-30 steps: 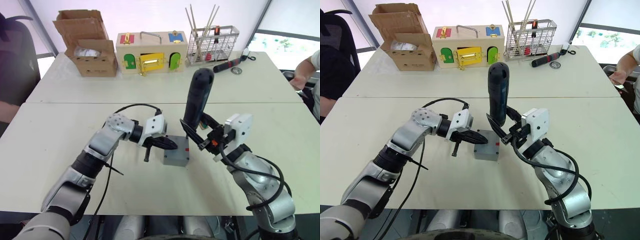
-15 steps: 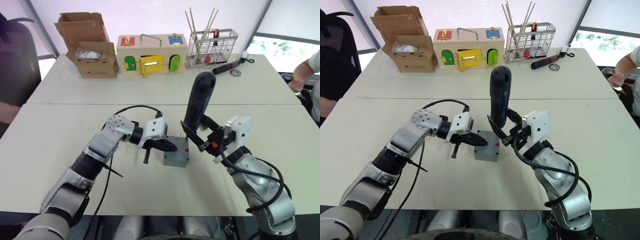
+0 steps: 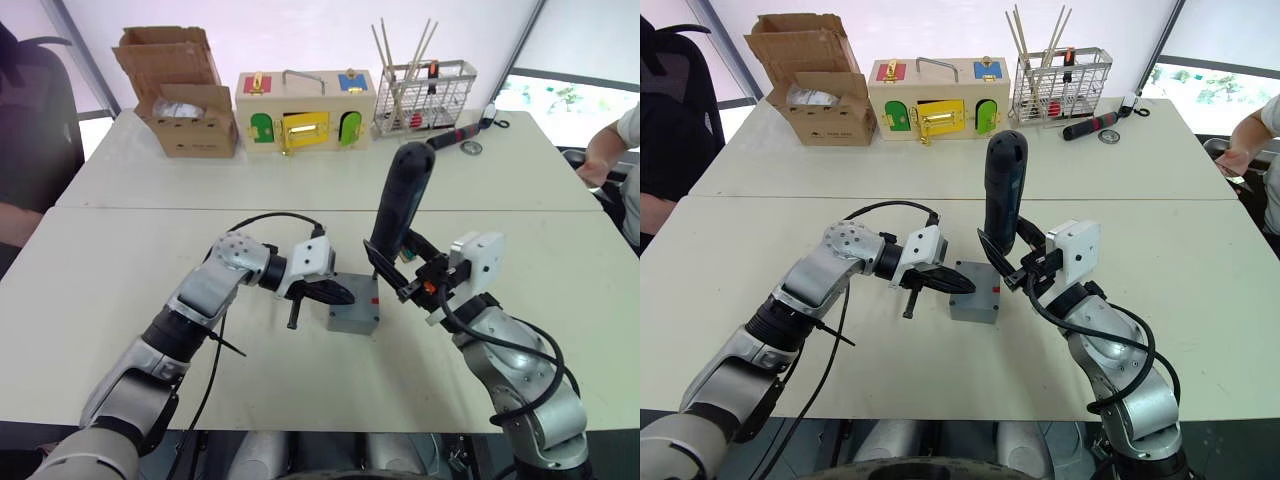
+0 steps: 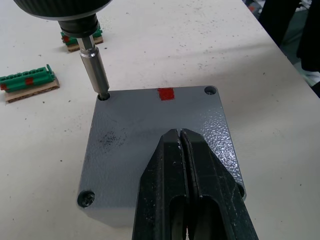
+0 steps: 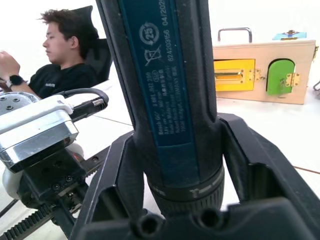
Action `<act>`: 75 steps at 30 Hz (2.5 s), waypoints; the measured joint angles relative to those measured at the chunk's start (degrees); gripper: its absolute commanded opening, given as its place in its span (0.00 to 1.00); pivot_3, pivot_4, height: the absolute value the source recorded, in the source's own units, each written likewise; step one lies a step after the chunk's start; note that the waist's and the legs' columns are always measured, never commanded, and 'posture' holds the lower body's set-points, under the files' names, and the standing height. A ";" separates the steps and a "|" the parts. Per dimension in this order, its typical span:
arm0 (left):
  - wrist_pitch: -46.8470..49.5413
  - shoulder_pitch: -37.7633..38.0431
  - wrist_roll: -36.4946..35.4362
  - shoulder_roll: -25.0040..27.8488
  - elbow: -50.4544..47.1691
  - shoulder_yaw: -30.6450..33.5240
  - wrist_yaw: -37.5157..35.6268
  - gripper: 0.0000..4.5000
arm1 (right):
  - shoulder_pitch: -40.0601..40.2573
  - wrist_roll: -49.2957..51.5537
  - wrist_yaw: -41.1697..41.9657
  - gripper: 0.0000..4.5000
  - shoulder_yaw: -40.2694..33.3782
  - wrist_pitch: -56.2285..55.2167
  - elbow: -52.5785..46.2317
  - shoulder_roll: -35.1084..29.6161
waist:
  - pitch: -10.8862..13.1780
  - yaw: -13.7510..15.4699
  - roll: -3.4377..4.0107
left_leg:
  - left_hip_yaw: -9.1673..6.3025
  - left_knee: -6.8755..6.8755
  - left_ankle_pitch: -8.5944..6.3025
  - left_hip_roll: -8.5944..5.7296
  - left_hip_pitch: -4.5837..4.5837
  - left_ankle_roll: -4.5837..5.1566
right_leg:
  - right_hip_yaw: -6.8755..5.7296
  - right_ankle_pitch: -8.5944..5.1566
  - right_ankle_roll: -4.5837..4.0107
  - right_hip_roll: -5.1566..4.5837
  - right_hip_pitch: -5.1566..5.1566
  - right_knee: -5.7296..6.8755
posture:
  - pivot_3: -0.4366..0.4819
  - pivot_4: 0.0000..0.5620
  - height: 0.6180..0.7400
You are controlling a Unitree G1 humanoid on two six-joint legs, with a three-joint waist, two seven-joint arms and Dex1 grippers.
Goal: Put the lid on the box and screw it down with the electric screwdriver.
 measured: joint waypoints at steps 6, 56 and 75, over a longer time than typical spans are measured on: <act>0.20 0.06 0.11 -0.04 0.12 -0.12 -0.04 0.00 | -0.02 -0.02 -0.19 0.43 0.21 -0.04 0.76 0.24 | -0.09 0.01 -0.06 | 0.00 -0.47 -0.04 0.00 0.62 0.05 | 0.02 -0.02 0.00 -0.04 0.53 -0.37 | 0.48 0.27 1.00; 20.17 11.65 -20.43 8.47 -26.91 14.13 8.87 0.00 | -34.14 48.62 4.83 0.43 -12.37 63.24 48.55 -56.00 | 1.51 1.08 0.95 | 0.38 0.09 0.02 -0.07 -1.65 0.01 | 0.06 0.01 0.00 -0.45 -1.34 -0.16 | 0.48 0.27 1.00; 19.86 16.89 -21.43 8.25 -34.01 11.33 15.02 0.00 | -40.44 16.61 32.95 0.43 12.35 50.71 66.06 -52.20 | 1.69 1.28 1.29 | 0.46 0.18 0.16 -0.09 -1.63 -0.25 | 0.05 0.02 0.01 -0.42 -1.38 -0.07 | 0.48 0.27 1.00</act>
